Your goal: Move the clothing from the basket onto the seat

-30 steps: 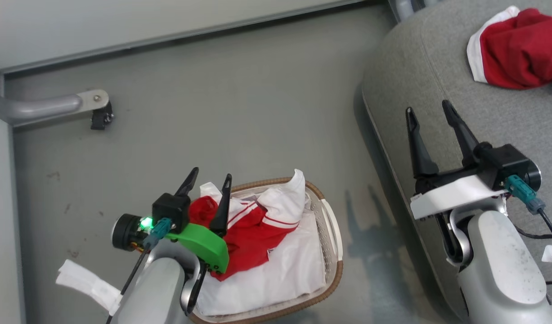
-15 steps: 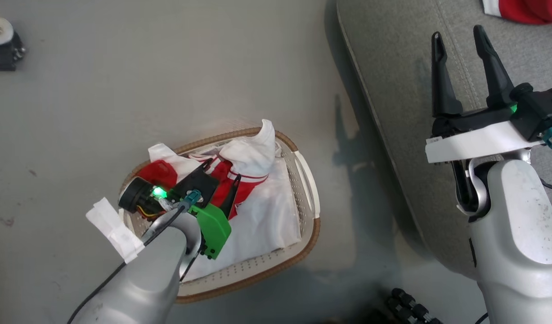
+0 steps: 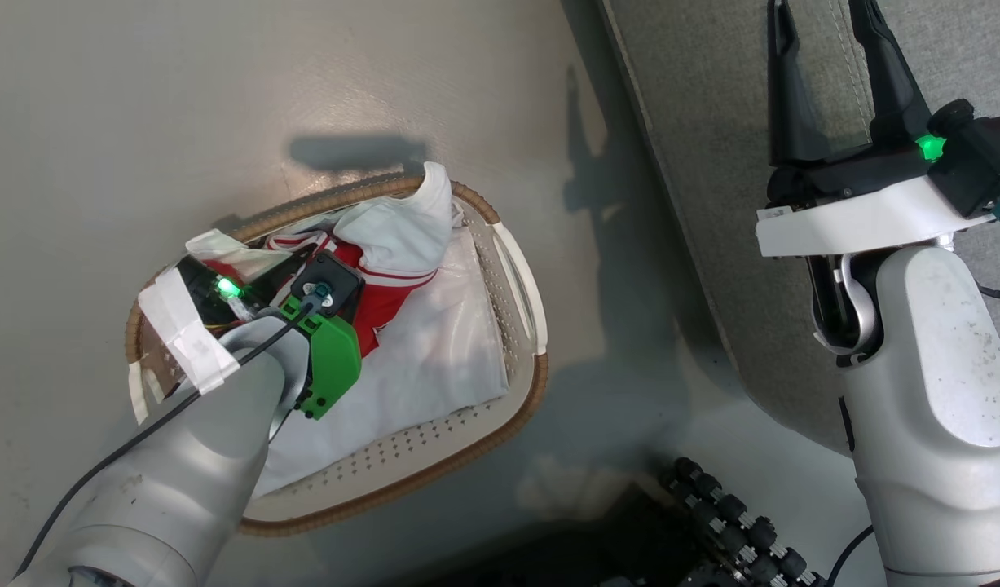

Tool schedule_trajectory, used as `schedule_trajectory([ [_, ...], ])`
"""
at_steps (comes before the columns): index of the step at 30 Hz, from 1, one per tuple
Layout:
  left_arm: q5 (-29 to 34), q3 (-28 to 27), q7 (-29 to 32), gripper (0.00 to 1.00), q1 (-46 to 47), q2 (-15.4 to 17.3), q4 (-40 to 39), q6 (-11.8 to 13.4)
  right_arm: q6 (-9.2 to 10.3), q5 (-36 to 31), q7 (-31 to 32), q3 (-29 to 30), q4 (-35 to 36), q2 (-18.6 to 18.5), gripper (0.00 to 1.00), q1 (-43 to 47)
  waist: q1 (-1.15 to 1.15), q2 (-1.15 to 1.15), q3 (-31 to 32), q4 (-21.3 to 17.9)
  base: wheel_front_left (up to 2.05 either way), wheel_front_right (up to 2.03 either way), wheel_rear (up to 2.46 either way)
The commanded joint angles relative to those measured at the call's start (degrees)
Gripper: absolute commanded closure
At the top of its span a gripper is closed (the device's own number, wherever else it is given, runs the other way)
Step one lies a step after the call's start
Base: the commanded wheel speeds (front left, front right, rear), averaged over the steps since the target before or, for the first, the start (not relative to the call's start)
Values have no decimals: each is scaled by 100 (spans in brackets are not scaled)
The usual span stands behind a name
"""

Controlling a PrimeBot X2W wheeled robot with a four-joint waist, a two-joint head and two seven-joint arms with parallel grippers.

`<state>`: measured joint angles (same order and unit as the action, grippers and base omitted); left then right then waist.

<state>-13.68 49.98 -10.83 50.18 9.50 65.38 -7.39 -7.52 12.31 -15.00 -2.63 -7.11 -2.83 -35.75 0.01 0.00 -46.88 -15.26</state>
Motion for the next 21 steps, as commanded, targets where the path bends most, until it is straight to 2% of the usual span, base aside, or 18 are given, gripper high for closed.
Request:
schedule_trajectory([
  [1, 9, -8, 50, 0, 116, 47, 121, 9, 6, 55, -28, -27, 39, -12, 0, -76, -1, 0, -193, -157, 0, 0, 0],
  [9, -162, -46, 701, 0, 212, 73, 646, 102, 6, 173, -27, -128, 62, -13, 0, -138, -1, 0, -303, -258, 0, 0, 0],
  [10, -200, -58, 800, 3, 190, 74, 671, 90, 6, 199, -27, -137, 55, -13, 0, -133, -1, 0, -307, -268, 0, 0, 0],
  [12, -254, -80, 955, 14, 144, 65, 709, 69, 6, 222, -28, -157, 35, -13, 0, -124, -1, 0, -305, -286, 0, 0, 0],
  [13, -264, -79, 996, 43, 136, 72, 721, 66, 6, 234, -27, -166, 24, -13, 0, -123, -1, 0, -305, -295, 0, 0, 0],
  [16, -305, -56, 1122, 100, 100, 99, 759, 53, 6, 261, -27, -186, 5, -13, 0, -127, -1, 0, -297, -321, 0, 0, 0],
  [21, -382, -33, 1117, 100, 46, 77, 779, 41, 6, 259, -28, -166, -11, -13, 0, -116, -1, 0, -249, -329, 0, 0, 0],
])
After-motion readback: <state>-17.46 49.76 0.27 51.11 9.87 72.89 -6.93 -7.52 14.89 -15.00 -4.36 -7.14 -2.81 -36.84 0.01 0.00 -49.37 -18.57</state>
